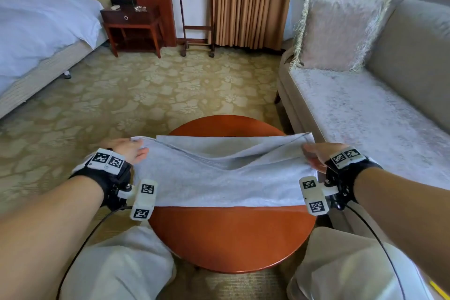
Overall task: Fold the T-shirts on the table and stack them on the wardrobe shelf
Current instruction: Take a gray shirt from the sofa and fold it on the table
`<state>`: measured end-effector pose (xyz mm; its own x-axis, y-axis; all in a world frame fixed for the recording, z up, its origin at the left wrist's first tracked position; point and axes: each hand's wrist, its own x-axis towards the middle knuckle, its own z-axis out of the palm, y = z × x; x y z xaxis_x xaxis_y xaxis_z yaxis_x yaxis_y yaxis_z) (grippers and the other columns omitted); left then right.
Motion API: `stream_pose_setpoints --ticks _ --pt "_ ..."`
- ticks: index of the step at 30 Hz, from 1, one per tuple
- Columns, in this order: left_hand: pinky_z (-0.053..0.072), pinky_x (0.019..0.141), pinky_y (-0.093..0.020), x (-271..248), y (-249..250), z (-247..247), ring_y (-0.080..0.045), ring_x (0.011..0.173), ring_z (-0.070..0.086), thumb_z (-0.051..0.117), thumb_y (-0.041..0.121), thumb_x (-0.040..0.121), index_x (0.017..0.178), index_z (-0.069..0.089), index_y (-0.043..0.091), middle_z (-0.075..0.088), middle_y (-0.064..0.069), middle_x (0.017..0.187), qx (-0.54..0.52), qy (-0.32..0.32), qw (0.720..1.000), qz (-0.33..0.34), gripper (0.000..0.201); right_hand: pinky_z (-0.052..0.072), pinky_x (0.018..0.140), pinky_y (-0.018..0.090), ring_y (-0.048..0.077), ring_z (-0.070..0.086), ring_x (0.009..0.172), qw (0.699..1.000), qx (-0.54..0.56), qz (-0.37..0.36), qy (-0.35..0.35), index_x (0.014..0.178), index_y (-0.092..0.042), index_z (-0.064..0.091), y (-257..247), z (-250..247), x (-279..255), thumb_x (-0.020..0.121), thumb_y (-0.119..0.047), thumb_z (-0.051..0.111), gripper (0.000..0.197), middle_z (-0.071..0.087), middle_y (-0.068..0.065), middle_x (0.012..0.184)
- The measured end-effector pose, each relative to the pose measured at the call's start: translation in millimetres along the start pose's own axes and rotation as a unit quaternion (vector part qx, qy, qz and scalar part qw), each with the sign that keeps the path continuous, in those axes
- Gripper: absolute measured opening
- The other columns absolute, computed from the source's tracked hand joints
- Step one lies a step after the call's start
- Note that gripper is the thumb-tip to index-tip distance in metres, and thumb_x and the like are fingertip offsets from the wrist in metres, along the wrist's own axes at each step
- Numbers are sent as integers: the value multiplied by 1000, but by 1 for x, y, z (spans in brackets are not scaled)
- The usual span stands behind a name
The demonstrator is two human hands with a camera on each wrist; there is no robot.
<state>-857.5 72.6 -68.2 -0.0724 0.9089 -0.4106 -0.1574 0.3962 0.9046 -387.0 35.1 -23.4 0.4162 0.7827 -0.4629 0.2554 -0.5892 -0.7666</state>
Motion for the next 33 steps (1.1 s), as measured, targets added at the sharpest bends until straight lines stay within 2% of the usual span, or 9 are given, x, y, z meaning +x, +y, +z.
stream_pose_setpoints --ticks 1,4,9,13,20,24,27,30,33 --pt "45 56 -23 5 -1 2 -20 54 59 49 7 100 81 73 13 59 -4 66 9 -45 999 2 31 39 32 16 17 49 45 1000 -5 2 14 72 -5 55 -1 1 8 91 -27 66 30 54 10 60" --pt "33 29 -14 22 -1 -4 -6 25 46 61 18 96 92 56 11 51 1 32 105 166 980 23 9 57 64 34 27 60 61 998 -31 6 62 85 -4 65 -7 5 23 86 -37 70 34 64 16 73" --pt "34 46 -22 52 -2 -11 -21 39 43 78 33 81 85 66 11 49 1 34 156 240 957 54 25 42 50 32 23 53 52 993 -74 8 94 83 -10 66 -10 11 62 82 -41 72 31 60 12 62" --pt "34 47 -23 84 -7 -25 -20 43 46 82 54 65 88 75 19 59 -2 49 188 213 958 27 42 49 84 36 25 58 81 987 -133 11 87 100 -10 59 -23 21 74 95 -41 56 31 61 13 93" --pt "49 47 -36 94 -7 -9 -32 43 53 73 55 78 96 73 13 63 -11 59 263 189 946 -10 45 47 95 34 31 59 111 973 -215 28 80 118 -1 60 -23 40 93 101 -37 44 43 63 15 114" --pt "44 52 -23 98 -11 -7 -20 47 53 71 66 72 91 73 15 62 -5 60 251 208 945 -35 54 42 77 30 30 62 96 979 -183 28 84 120 -1 61 -21 50 96 96 -37 51 44 65 16 108" --pt "56 78 -41 95 -9 -4 -25 78 67 75 77 49 94 71 24 70 -1 88 242 226 943 -43 70 50 73 33 27 64 79 980 -151 45 125 110 -4 64 -17 50 103 78 -48 63 54 69 13 91" --pt "50 80 -36 74 2 19 -27 93 62 89 42 60 114 65 14 65 -8 107 223 251 942 17 66 59 68 44 27 67 58 979 -127 33 154 85 -6 67 -28 51 87 67 -31 65 31 66 9 61" --pt "42 75 -26 56 5 46 -17 97 55 87 18 68 112 65 13 60 -2 106 272 226 932 78 50 60 68 41 29 68 63 976 -161 10 143 86 -9 67 -39 59 65 75 -24 62 20 68 10 72"
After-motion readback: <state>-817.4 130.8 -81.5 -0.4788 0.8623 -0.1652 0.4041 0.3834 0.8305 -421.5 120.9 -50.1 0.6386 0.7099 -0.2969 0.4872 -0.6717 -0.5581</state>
